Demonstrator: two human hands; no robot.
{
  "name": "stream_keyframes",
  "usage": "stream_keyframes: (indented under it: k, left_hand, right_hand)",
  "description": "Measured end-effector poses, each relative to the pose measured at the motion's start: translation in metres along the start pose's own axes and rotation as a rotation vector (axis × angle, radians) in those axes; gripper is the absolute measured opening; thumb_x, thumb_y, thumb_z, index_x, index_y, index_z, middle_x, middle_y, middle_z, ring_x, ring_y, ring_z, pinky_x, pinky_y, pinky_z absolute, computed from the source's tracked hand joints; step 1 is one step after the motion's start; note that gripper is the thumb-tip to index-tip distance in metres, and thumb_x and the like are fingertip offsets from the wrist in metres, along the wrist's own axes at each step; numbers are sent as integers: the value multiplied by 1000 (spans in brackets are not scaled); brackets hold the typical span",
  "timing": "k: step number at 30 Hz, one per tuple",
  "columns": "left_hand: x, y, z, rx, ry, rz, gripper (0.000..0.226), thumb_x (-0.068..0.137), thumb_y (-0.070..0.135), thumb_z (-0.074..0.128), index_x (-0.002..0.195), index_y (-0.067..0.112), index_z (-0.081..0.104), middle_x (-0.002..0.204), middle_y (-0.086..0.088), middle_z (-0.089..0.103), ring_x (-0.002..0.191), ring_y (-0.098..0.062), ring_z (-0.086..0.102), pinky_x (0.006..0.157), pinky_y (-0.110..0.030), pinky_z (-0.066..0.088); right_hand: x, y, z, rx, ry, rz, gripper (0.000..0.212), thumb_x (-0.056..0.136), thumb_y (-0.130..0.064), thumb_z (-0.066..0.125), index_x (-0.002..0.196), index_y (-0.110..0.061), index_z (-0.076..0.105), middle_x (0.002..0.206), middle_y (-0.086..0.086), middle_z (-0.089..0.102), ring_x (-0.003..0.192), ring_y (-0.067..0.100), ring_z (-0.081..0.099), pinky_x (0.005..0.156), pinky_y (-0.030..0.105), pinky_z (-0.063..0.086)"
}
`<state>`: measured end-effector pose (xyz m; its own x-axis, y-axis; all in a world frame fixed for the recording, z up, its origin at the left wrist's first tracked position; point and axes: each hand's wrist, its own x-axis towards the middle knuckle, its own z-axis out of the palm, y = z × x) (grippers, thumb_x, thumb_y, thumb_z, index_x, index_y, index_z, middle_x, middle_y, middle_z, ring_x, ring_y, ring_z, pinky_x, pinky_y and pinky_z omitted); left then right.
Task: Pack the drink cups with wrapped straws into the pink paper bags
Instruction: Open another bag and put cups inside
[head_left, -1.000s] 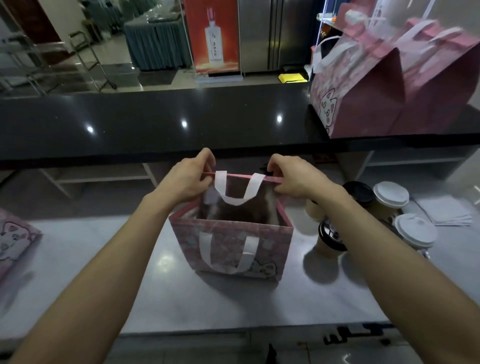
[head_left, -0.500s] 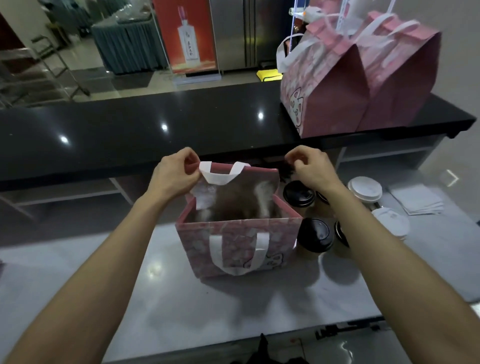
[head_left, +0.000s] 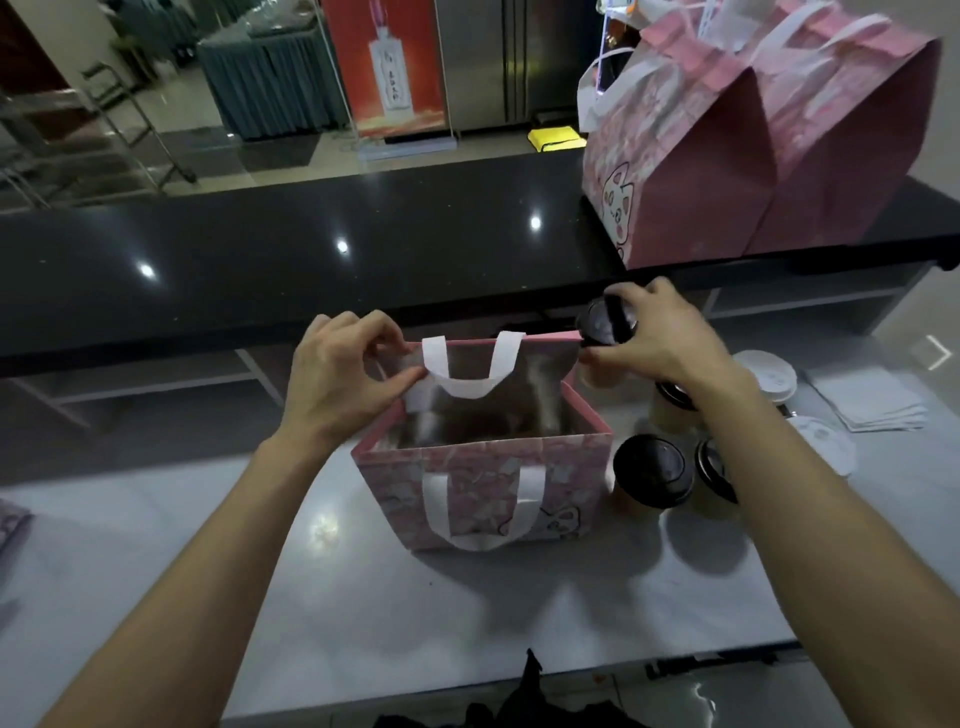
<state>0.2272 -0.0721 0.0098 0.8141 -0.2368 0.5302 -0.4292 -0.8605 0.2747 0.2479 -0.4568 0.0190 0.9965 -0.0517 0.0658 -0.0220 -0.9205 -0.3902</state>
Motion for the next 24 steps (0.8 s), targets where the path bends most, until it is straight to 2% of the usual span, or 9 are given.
stream_keyframes:
  k: [2, 4, 5, 7, 10, 13, 15, 18, 24]
  left_hand:
    - [-4, -1, -2, -27, -93, -22, 35, 75, 64, 84, 94, 39, 69, 102, 11, 64, 109, -19, 49, 79, -26, 40]
    - [-6, -4, -4, -10, -199, -49, 35, 73, 74, 80, 92, 46, 68, 122, 16, 58, 134, -24, 36, 101, -38, 44]
    - [-6, -6, -4, 29, -243, -42, 39, 73, 78, 79, 97, 49, 68, 133, 17, 55, 147, -26, 27, 117, -49, 36]
    - [-4, -10, -6, 104, -321, 13, 65, 68, 89, 70, 121, 52, 65, 157, 12, 48, 165, -20, 0, 130, -62, -4]
    - [-5, -11, -10, 59, -424, 33, 114, 59, 99, 67, 158, 52, 37, 176, 2, 18, 151, 6, -43, 121, -46, -38]
    - [-9, -11, -11, -102, -533, -12, 139, 54, 92, 80, 167, 53, 10, 174, 21, 1, 135, 17, -53, 121, -43, -33]
    - [-8, -10, -11, -144, -595, -68, 151, 50, 89, 84, 167, 56, -5, 177, 20, -9, 146, 5, -50, 127, -52, -23]
    - [-6, -10, -11, -159, -639, -112, 159, 46, 88, 86, 164, 60, -16, 179, 14, -20, 162, -30, -33, 127, -57, -19]
    - [-11, -14, -8, -180, -624, -27, 164, 44, 103, 74, 165, 53, -26, 179, 8, -29, 157, -21, -46, 126, -63, -27]
  right_hand:
    - [-11, -12, -24, 67, 213, -36, 101, 66, -85, 76, 151, -38, 50, 129, 6, 48, 111, 28, 60, 97, 45, 56]
    - [-22, -26, -44, 156, 421, -87, 91, 70, -77, 76, 148, -36, 55, 126, 6, 48, 108, 25, 59, 97, 40, 55]
    - [-26, -34, -52, 214, 491, -119, 85, 73, -71, 78, 147, -35, 58, 126, 6, 48, 107, 22, 60, 97, 37, 55]
    - [-36, -50, -64, 357, 508, -191, 76, 77, -63, 79, 145, -35, 61, 125, 3, 50, 104, 8, 59, 97, 22, 50]
    - [-51, -69, -74, 507, 321, -317, 72, 79, -63, 73, 145, -36, 63, 126, -1, 56, 109, -8, 56, 94, 14, 46]
    - [-62, -81, -73, 530, 83, -392, 72, 77, -64, 73, 143, -39, 63, 129, -5, 62, 114, -2, 60, 97, 23, 50]
    - [-64, -89, -67, 491, -123, -410, 72, 73, -62, 81, 140, -45, 62, 131, -10, 64, 116, 0, 64, 102, 29, 55]
    - [-61, -98, -52, 371, -300, -385, 76, 65, -64, 83, 136, -50, 59, 127, -17, 67, 115, 4, 68, 100, 36, 61]
    - [-35, -126, 3, -93, -480, -446, 85, 62, -66, 91, 133, -48, 48, 123, -19, 63, 111, 13, 63, 87, 37, 59]
